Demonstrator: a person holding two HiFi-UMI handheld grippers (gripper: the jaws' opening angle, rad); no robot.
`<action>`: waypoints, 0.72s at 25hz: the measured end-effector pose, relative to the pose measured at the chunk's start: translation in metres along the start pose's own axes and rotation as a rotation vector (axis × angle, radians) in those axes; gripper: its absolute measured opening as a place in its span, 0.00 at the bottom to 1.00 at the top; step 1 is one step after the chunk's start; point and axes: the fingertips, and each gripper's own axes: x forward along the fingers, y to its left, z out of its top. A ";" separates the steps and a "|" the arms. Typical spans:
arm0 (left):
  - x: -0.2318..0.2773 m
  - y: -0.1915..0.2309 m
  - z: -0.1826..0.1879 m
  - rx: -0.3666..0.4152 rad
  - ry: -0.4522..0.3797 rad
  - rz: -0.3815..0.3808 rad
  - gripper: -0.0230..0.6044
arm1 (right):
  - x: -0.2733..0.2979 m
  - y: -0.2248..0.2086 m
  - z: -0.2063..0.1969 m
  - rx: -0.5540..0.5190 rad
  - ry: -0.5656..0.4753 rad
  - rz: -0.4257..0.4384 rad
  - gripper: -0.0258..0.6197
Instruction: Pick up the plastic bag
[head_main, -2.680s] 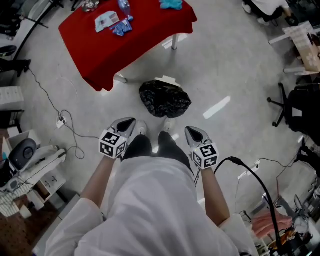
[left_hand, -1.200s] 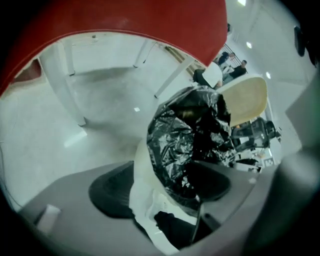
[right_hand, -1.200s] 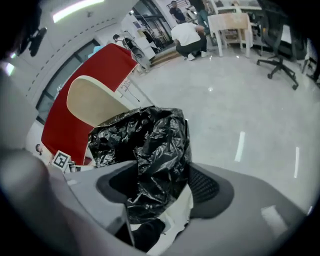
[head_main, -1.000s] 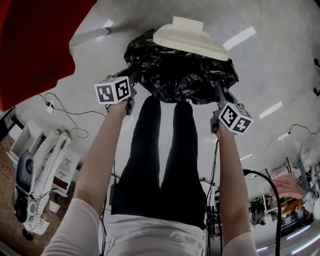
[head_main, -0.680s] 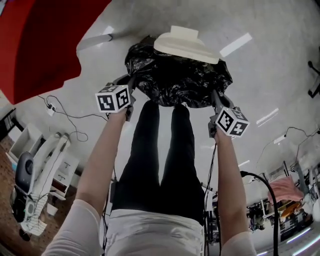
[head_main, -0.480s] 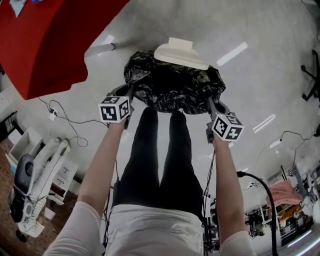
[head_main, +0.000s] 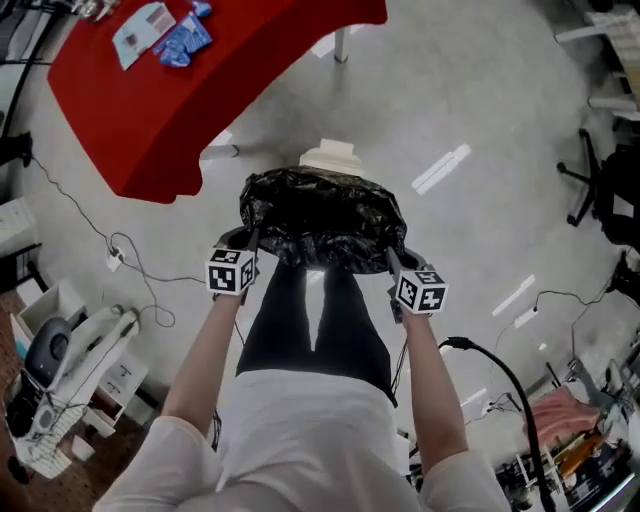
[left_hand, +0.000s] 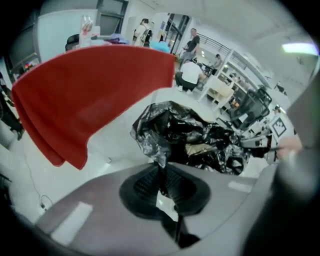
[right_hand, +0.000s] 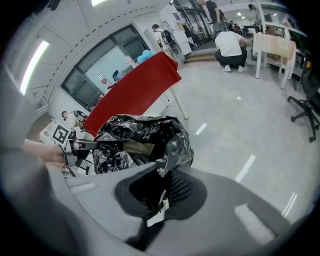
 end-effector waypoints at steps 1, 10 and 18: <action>-0.015 -0.005 0.010 0.009 -0.019 0.004 0.05 | -0.013 0.003 0.010 -0.002 -0.019 0.004 0.04; -0.133 -0.057 0.067 0.082 -0.166 0.006 0.05 | -0.126 0.047 0.070 -0.077 -0.170 0.067 0.04; -0.218 -0.089 0.078 0.100 -0.289 0.012 0.05 | -0.209 0.088 0.092 -0.126 -0.310 0.115 0.04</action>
